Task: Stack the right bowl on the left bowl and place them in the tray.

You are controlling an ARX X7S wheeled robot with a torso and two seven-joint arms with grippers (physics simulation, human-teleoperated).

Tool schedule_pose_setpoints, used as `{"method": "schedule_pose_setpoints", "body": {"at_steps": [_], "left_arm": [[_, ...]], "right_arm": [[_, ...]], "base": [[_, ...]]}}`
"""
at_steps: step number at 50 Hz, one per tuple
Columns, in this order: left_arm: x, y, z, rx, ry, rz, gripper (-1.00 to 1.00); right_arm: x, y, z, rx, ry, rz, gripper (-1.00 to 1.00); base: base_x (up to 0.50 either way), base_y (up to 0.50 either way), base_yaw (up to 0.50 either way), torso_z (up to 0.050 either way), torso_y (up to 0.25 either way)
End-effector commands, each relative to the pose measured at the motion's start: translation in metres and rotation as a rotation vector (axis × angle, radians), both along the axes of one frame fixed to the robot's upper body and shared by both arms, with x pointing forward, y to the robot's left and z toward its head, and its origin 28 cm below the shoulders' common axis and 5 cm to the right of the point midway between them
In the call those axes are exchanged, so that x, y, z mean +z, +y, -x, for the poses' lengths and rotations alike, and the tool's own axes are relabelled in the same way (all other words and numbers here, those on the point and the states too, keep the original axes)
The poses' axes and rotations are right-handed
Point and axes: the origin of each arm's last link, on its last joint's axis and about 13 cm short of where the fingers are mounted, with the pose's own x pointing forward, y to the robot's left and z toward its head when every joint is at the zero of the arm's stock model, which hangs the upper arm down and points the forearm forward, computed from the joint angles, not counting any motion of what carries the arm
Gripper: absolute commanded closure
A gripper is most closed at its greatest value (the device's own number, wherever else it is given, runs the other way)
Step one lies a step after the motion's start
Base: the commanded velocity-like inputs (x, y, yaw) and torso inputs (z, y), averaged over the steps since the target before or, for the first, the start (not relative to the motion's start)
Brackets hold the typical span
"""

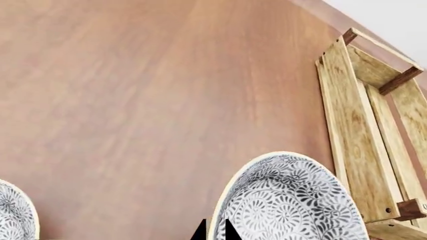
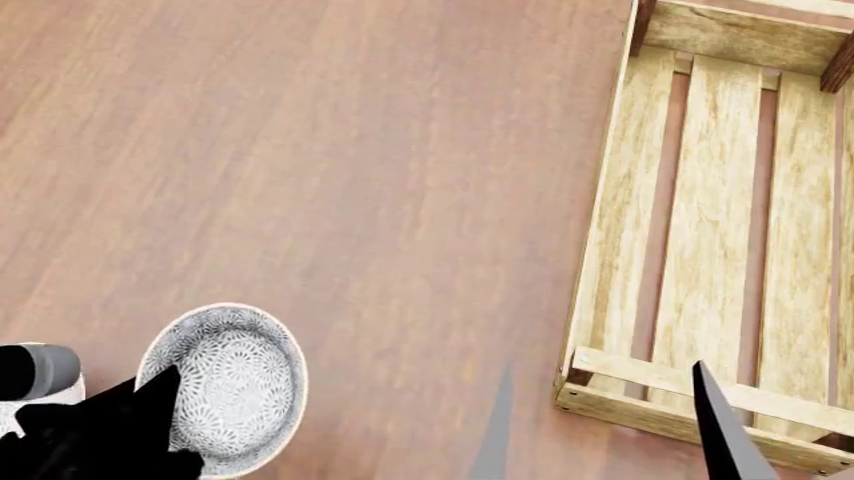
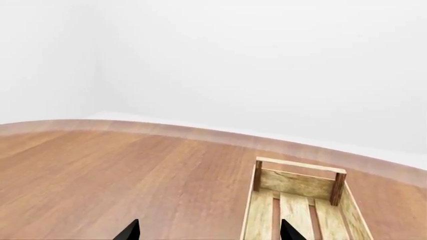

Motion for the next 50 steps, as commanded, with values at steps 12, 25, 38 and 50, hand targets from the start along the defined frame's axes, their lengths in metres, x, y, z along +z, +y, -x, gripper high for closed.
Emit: {"method": "schedule_pose_setpoints", "body": {"at_steps": [12, 25, 38, 50], "left_arm": [[0.008, 0.040, -0.007, 0.175, 0.014, 0.085, 1.00], [0.001, 0.061, -0.012, 0.285, 0.045, 0.128, 1.00], [-0.003, 0.082, -0.009, 0.384, 0.062, 0.168, 1.00], [-0.007, 0.098, -0.005, 0.456, 0.069, 0.190, 1.00]], "right_arm": [[0.000, 0.001, 0.000, 0.004, 0.003, 0.001, -1.00], [0.000, 0.001, 0.000, 0.004, 0.004, 0.000, -1.00], [0.000, 0.000, -0.001, 0.003, 0.004, -0.001, -1.00], [0.000, 0.000, 0.000, 0.002, 0.002, -0.002, -1.00]], "base": [[0.00, 0.00, 0.00, 0.000, 0.000], [0.00, 0.00, 0.00, 0.000, 0.000], [0.00, 0.00, 0.00, 0.000, 0.000], [0.00, 0.00, 0.00, 0.000, 0.001]]}}
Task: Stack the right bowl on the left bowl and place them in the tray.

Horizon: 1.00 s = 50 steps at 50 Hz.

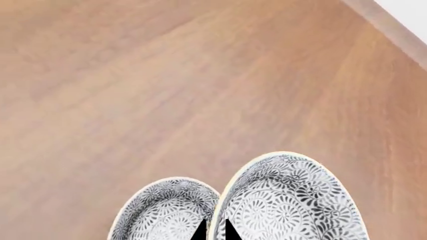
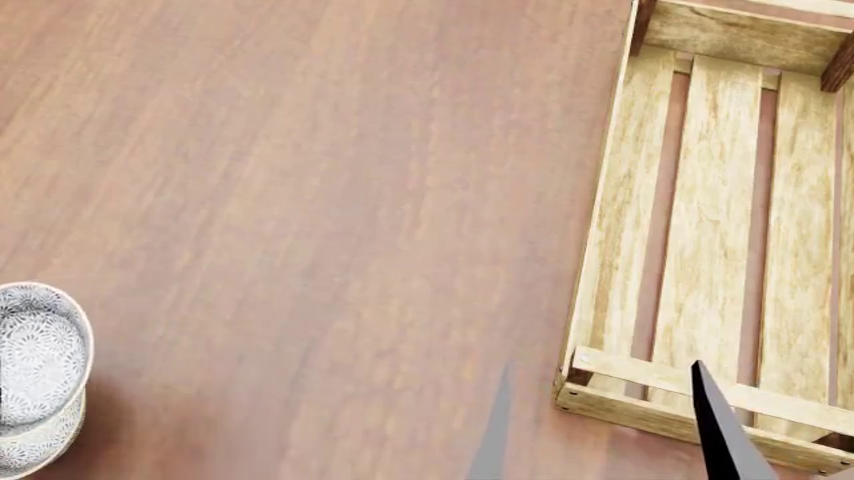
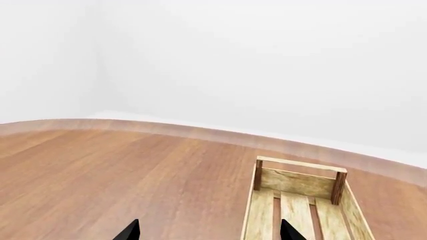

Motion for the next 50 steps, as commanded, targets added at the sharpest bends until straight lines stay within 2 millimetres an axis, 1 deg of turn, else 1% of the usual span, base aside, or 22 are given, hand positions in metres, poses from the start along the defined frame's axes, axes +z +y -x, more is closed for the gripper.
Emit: {"method": "schedule_pose_setpoints", "body": {"at_steps": [1, 8, 15, 38, 50], "left_arm": [[-0.003, 0.016, 0.004, 0.073, -0.004, 0.024, 1.00], [-0.006, 0.022, 0.005, 0.100, 0.005, 0.015, 1.00], [-0.012, 0.023, 0.004, 0.115, 0.017, 0.004, 1.00], [-0.023, 0.021, -0.001, 0.108, 0.034, 0.002, 1.00], [-0.033, 0.020, -0.005, 0.109, 0.061, 0.000, 1.00]], "right_arm": [[0.000, 0.000, 0.000, 0.000, 0.000, 0.000, -1.00], [-0.001, 0.000, -0.001, 0.003, 0.003, 0.001, -1.00], [-0.001, 0.001, 0.000, 0.003, 0.002, 0.001, -1.00], [0.000, 0.000, 0.000, -0.001, -0.002, 0.001, -1.00], [0.001, -0.001, 0.000, -0.003, -0.001, 0.000, -1.00]], "base": [[0.00, 0.00, 0.00, 0.000, 0.000], [0.00, 0.00, 0.00, 0.000, 0.000], [0.00, 0.00, 0.00, 0.000, 0.000], [0.00, 0.00, 0.00, 0.000, 0.000], [0.00, 0.00, 0.00, 0.000, 0.000]]}}
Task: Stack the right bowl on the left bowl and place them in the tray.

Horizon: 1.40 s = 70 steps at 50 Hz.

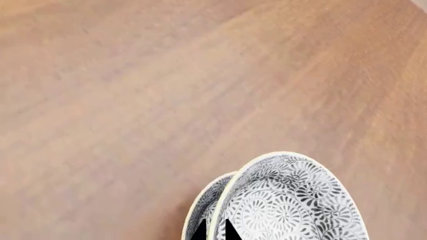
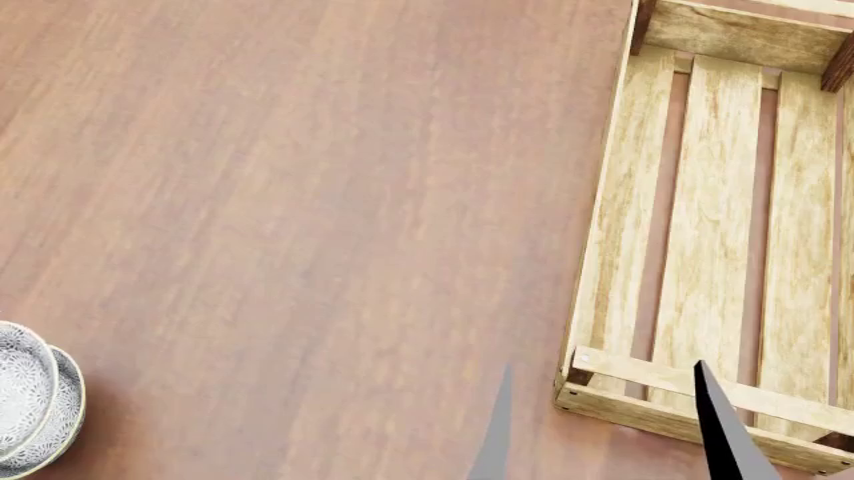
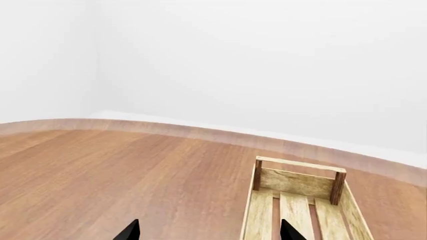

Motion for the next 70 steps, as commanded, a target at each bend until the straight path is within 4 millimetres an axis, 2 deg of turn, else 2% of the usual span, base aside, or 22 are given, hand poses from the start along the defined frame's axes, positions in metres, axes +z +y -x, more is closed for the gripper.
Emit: {"method": "schedule_pose_setpoints", "body": {"at_steps": [1, 14, 43, 44, 70], "left_arm": [[-0.005, 0.000, -0.004, 0.004, 0.005, -0.002, 1.00], [-0.011, -0.002, -0.010, 0.002, 0.025, 0.001, 1.00], [-0.011, -0.003, -0.016, 0.005, 0.018, -0.019, 1.00], [-0.011, -0.003, -0.015, -0.002, 0.015, -0.021, -1.00], [-0.011, -0.003, -0.014, 0.004, 0.009, -0.011, -1.00]], "right_arm": [[0.001, 0.000, 0.000, -0.002, 0.000, -0.001, -1.00], [0.000, 0.000, -0.001, -0.001, 0.001, 0.000, -1.00], [0.000, 0.000, 0.000, 0.001, 0.001, 0.001, -1.00], [-0.001, 0.000, -0.001, 0.002, 0.001, 0.001, -1.00], [0.000, 0.001, -0.001, 0.005, 0.003, 0.001, -1.00]], "base": [[0.00, 0.00, 0.00, 0.000, 0.000], [0.00, 0.00, 0.00, 0.000, 0.001], [0.00, 0.00, 0.00, 0.000, 0.000], [0.00, 0.00, 0.00, 0.000, 0.000], [0.00, 0.00, 0.00, 0.000, 0.000]]}}
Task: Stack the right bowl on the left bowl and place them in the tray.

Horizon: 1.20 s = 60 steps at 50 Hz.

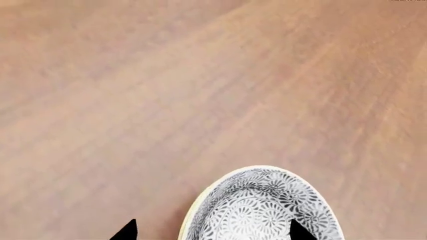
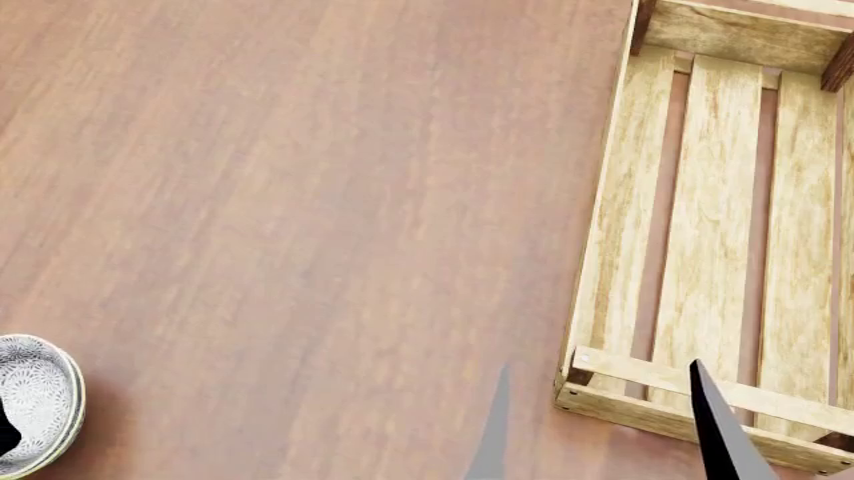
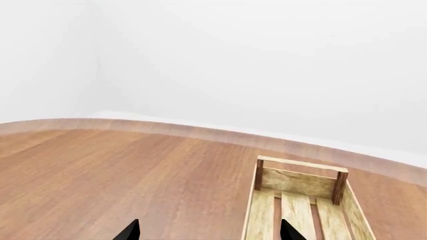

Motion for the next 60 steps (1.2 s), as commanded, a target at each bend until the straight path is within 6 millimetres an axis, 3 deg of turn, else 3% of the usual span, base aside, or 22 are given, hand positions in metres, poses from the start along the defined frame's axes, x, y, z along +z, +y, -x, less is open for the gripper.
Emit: {"method": "schedule_pose_setpoints", "body": {"at_steps": [1, 26, 60], "left_arm": [[-0.002, 0.000, 0.000, 0.013, 0.000, 0.022, -1.00], [-0.011, -0.003, -0.006, -0.012, 0.014, 0.166, -1.00], [-0.020, -0.004, -0.012, -0.033, 0.033, 0.199, -1.00]], "right_arm": [[0.000, 0.000, 0.000, 0.001, 0.001, 0.000, -1.00], [0.000, 0.000, 0.000, 0.003, 0.000, 0.001, -1.00], [-0.002, 0.002, -0.001, 0.007, 0.007, 0.004, -1.00]], "base": [[0.00, 0.00, 0.00, 0.000, 0.000], [0.00, 0.00, 0.00, 0.000, 0.000], [0.00, 0.00, 0.00, 0.000, 0.000]]}}
